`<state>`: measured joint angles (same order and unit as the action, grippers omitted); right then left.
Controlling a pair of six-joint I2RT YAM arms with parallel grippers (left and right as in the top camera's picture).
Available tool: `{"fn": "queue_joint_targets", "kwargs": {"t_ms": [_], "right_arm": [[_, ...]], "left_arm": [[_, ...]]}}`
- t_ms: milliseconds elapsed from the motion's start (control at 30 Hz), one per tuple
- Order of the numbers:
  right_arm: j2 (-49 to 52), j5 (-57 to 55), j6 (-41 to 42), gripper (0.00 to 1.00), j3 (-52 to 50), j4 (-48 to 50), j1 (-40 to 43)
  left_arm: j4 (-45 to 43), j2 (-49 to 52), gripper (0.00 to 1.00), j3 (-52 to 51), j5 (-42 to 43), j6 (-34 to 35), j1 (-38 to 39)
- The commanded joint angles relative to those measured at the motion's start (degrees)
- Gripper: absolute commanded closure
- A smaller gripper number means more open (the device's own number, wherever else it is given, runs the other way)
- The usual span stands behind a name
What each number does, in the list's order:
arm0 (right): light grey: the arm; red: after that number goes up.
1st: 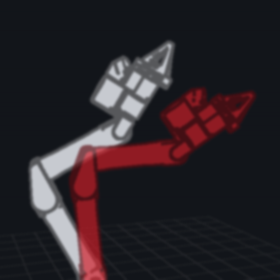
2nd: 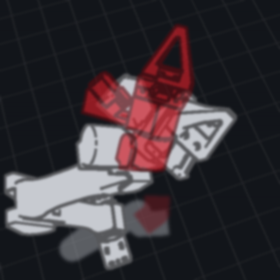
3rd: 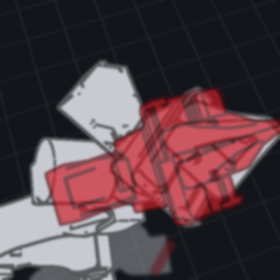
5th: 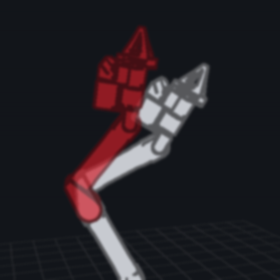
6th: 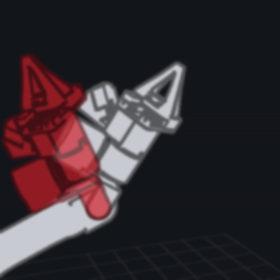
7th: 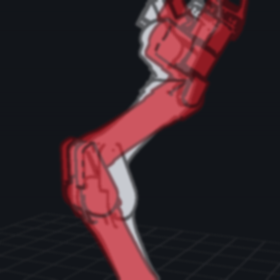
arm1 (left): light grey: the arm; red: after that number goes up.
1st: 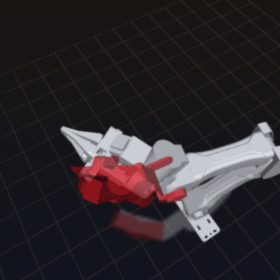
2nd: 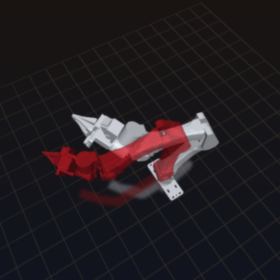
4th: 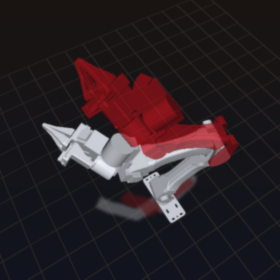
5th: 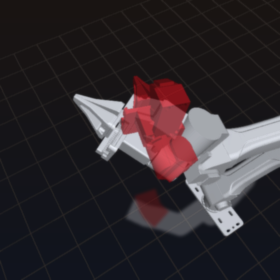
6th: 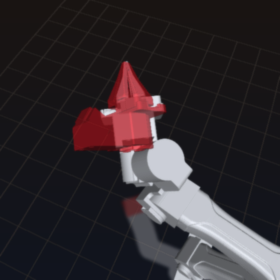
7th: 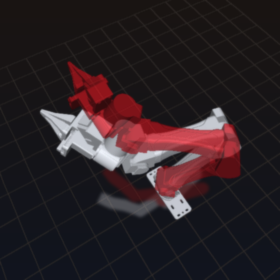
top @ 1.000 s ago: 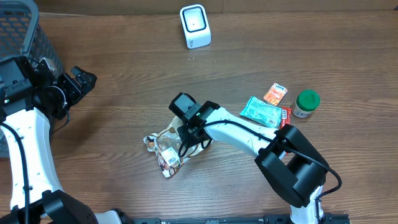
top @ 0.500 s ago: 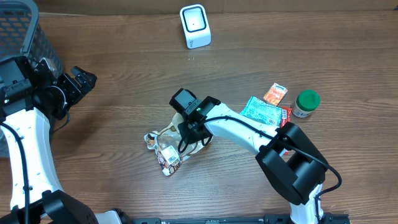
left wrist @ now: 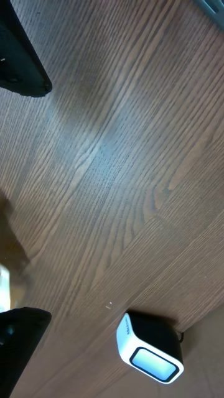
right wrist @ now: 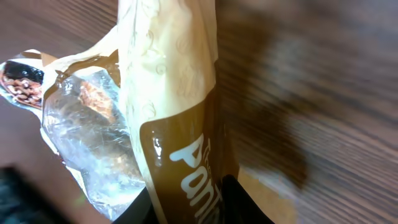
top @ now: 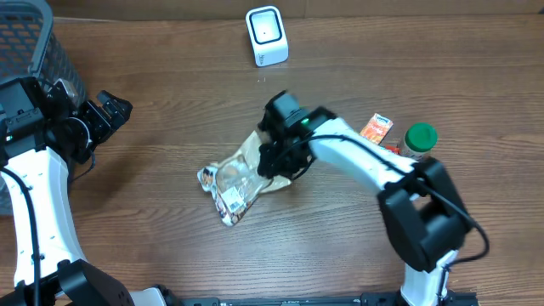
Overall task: Scan the item barcode
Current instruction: 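Close the right gripper on the snack bag's top edge, then lift the snack bag and hold it at the scanner window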
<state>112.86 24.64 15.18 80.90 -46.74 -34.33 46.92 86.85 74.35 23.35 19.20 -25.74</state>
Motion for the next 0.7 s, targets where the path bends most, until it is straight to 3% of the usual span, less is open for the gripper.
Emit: {"fn": "queue_joint_targets", "kwargs": {"t_ms": [0,233,667], "right_arm": [[-4.9,10.8,-1.8,0.96,1.8,0.2,2.3],[-4.9,22.0,-1.8,0.96,1.7,0.2,5.2],[-4.9,22.0,-1.7,0.96,1.7,0.2,6.0]], "left_arm": [[-0.1,-0.9,0.0,0.4,0.0,0.3,-0.1],[-0.1,-0.9,0.01,0.4,0.0,0.3,-0.1],[-0.1,-0.9,0.0,0.4,0.0,0.3,-0.1]]}}
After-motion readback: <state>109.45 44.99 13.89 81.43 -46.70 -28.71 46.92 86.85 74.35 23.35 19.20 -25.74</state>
